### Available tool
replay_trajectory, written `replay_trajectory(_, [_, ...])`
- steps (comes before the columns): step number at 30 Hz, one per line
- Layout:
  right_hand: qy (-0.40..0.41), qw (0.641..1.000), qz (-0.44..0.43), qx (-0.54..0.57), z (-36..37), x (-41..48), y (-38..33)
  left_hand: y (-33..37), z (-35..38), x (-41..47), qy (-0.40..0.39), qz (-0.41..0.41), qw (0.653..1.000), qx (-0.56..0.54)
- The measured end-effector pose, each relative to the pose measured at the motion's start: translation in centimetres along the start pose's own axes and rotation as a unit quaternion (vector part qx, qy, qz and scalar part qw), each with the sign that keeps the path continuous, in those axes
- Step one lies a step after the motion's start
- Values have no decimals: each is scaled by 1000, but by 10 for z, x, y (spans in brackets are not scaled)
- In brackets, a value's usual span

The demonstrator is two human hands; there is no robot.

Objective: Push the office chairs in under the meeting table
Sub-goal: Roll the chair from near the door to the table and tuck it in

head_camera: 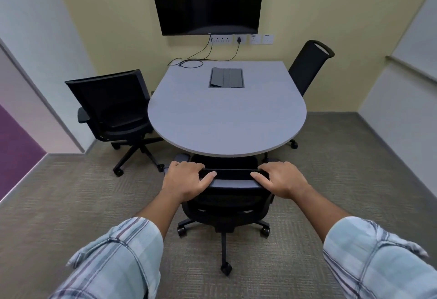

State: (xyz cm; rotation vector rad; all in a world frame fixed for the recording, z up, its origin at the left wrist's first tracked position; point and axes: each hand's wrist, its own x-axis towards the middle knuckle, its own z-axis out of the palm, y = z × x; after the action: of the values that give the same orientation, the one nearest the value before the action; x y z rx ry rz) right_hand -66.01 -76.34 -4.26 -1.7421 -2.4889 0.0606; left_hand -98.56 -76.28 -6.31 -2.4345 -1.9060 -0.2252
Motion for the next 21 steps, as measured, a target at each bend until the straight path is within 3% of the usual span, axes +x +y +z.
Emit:
replay_trajectory(15, [-42, 998, 32, 17, -13, -14, -13, 4, -7, -15, -16, 3, 1000, -22])
replay_trajectory(21, [-27, 1000, -2, -4, -26, 0, -51, -13, -20, -31, 1, -2, 1000, -15])
